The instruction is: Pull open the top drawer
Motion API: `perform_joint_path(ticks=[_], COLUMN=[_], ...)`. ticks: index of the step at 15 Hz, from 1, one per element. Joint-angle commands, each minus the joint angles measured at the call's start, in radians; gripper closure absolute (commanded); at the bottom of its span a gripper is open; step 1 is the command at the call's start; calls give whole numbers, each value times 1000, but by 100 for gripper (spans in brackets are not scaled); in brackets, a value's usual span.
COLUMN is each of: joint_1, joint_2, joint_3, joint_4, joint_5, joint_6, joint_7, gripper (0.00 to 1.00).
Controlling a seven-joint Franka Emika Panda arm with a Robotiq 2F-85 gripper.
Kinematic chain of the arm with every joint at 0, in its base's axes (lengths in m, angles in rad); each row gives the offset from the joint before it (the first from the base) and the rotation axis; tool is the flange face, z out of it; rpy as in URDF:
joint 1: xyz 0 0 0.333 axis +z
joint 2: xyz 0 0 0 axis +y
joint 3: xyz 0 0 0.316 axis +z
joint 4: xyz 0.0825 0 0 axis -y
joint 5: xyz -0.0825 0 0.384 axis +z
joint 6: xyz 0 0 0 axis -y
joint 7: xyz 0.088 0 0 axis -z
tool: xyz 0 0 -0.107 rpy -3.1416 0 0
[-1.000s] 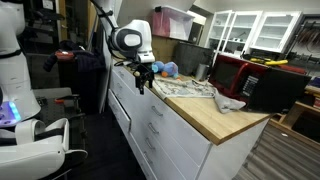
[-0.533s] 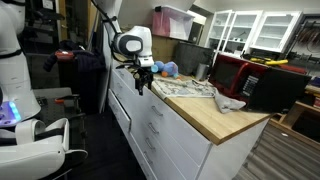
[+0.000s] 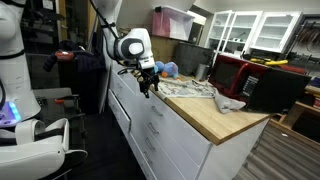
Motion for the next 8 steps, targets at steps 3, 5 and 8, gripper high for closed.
perform_joint_path(ticks=[3, 5, 8], joint_1=[249, 270, 216], joint_2=[161, 200, 230], joint_3=[-256, -247, -117], joint_4=[-52, -87, -109], joint_5=[30, 87, 353], joint_6=[254, 298, 321], joint_7=[298, 349, 236], gripper=[0, 0, 0])
